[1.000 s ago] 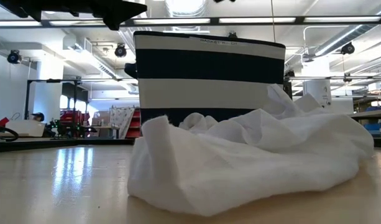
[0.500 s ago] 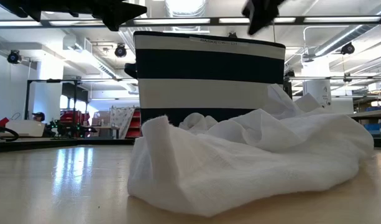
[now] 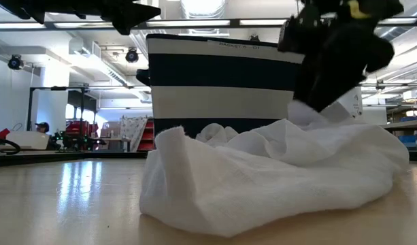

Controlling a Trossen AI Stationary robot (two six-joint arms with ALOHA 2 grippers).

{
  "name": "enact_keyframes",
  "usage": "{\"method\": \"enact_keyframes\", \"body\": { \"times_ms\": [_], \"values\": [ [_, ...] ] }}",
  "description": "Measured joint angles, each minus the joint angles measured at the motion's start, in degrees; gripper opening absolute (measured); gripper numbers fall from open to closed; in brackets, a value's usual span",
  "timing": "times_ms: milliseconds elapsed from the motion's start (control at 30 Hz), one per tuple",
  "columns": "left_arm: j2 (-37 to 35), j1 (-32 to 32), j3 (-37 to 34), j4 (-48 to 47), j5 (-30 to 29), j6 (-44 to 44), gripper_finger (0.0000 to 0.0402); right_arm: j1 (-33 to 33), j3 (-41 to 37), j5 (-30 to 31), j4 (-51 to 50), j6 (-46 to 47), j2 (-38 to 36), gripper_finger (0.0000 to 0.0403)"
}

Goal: Sort clothes
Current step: Put the white polo into the laundry bin

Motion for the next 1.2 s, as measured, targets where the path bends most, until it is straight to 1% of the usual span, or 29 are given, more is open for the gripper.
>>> {"method": "enact_keyframes", "body": {
  "times_ms": [100,200,333,433,500,567,600,667,733,767,800,867,967,1067,1200],
  "values": [
    [0.1,0.0,0.0,0.0,0.0,0.0,0.0295,-1.0,-1.6,-0.2,1.8,1.9,2.3,0.0312],
    [0.1,0.0,0.0,0.0,0.0,0.0,0.0291,-2.0,-1.7,-2.3,3.0,2.8,5.9,0.0312],
    [0.1,0.0,0.0,-0.1,0.0,0.0,0.0287,-3.0,-1.3,-5.9,7.3,2.7,11.0,0.0312],
    [0.1,0.0,0.0,-0.6,0.0,0.0,0.0287,-3.0,-0.3,-6.2,8.8,2.5,14.1,0.0301],
    [0.1,0.0,0.0,-0.7,0.0,0.0,0.0288,-3.1,0.0,-6.3,8.3,2.5,14.6,0.0275],
    [0.1,0.0,0.0,-0.7,0.0,0.0,0.0290,-3.1,0.3,-6.3,8.2,2.2,14.8,0.0230],
    [0.1,0.0,0.0,-0.7,0.0,0.0,0.0290,-3.0,0.3,-6.2,7.8,2.0,14.5,0.0200],
    [0.1,0.0,0.0,-0.7,0.0,0.0,0.0291,-3.0,0.3,-6.7,6.9,1.6,13.8,0.0127],
    [0.1,0.0,0.0,-0.7,0.0,0.0,0.0288,-3.0,0.4,-9.0,5.4,1.2,12.7,0.0048],
    [0.1,0.0,0.0,-0.7,0.0,0.0,0.0286,-2.9,0.4,-10.2,5.1,0.9,12.1,0.0028],
    [0.1,0.0,0.0,-0.7,0.0,0.0,0.0284,-2.9,0.5,-11.6,4.9,0.7,11.5,0.0022],
    [0.1,0.0,0.0,-0.9,0.0,-0.1,0.0280,-2.9,0.6,-13.2,4.1,0.6,10.2,0.0023],
    [0.1,0.0,0.0,-1.2,0.0,-0.3,0.0274,-2.9,2.4,-13.4,-0.3,0.6,8.1,0.0016],
    [0.1,0.0,0.0,-1.1,0.0,-0.3,0.0272,-2.5,6.3,-11.6,-4.8,0.5,5.6,0.0014],
    [0.1,0.0,0.0,-1.0,0.0,-0.3,0.0276,-1.6,13.9,-7.4,-13.3,-1.5,3.1,0.0014]
  ]
}}
